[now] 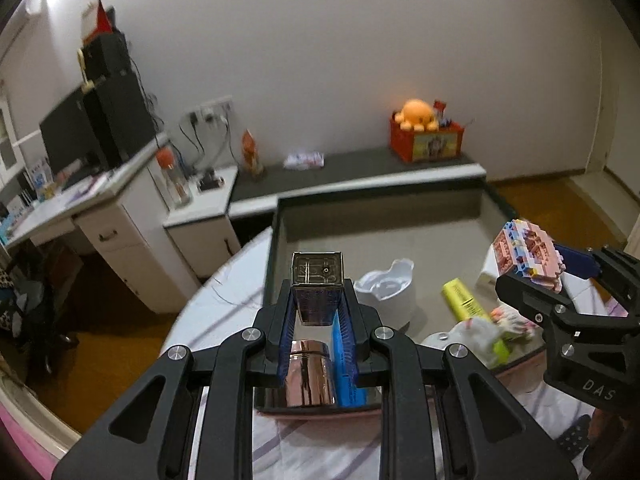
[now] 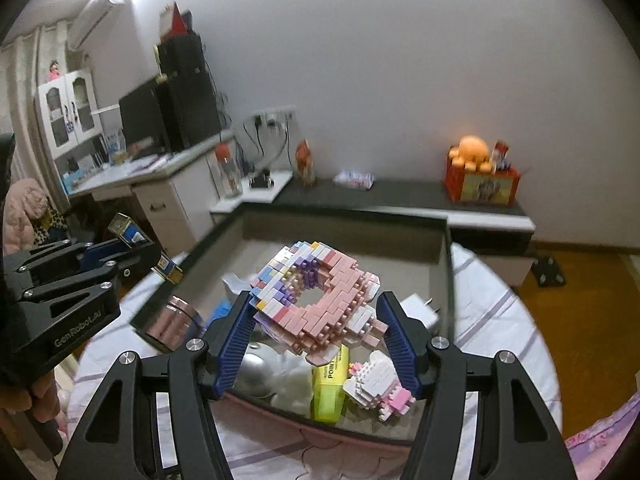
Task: Organize rigid objects
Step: 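Open both grippers to drop the slim box and donut into the box, then pull both grippers back from the pink box, then lower the right gripper onto the black TV remote and grasp it, then lift the remote with the right gripper and carry it toward the pink box, then lower the remote into the box and open the right gripper while the left gripper holds the box rim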
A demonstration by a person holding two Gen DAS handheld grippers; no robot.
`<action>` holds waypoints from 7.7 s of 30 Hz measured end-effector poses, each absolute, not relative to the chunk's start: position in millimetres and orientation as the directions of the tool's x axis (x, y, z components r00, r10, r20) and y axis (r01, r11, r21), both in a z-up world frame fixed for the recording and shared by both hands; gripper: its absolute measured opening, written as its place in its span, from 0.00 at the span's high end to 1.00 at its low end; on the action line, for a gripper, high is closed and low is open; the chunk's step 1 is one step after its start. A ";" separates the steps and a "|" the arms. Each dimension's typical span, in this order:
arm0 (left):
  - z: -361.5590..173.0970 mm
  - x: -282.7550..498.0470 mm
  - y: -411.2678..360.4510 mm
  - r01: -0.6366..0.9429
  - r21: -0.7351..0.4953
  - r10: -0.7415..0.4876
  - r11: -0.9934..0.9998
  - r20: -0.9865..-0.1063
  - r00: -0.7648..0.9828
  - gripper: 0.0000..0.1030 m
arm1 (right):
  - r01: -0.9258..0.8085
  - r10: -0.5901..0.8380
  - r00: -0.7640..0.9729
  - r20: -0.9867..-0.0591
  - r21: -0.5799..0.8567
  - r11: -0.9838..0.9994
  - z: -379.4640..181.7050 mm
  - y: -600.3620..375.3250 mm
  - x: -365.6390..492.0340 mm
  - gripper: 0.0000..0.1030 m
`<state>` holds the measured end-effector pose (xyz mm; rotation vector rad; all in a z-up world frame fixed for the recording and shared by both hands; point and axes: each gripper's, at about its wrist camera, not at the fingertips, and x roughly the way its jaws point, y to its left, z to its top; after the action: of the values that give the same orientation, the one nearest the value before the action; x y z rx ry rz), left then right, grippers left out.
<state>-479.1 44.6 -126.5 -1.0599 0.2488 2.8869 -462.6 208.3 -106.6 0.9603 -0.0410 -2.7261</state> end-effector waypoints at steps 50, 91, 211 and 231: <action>-27.6 -240.0 1.3 -0.156 0.081 0.107 -0.984 -0.430 -0.896 0.00 | 0.150 -0.169 -0.938 -0.301 0.085 -0.985 16.6 224.4 -243.0 0.11; -72.4 -207.5 48.7 -0.241 0.117 0.149 -0.963 -0.515 -0.844 0.00 | 0.053 -0.089 -0.927 -0.365 0.107 -0.993 -19.1 256.2 -190.1 0.11; -168.8 -486.8 -21.6 -0.178 0.067 0.060 -0.982 -0.780 -0.623 0.94 | 0.077 -0.140 -0.602 -0.786 0.117 -0.990 -174.0 323.3 -459.1 0.80; -168.6 -486.7 -24.5 -0.185 0.043 0.082 -0.982 -0.782 -0.618 0.94 | 0.103 -0.153 -0.673 -0.724 0.112 -0.988 -138.9 320.1 -445.6 0.83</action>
<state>-486.7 -24.5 -168.6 -1.2923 0.1794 2.6935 -445.6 320.1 -138.9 1.1981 -0.0931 -2.7502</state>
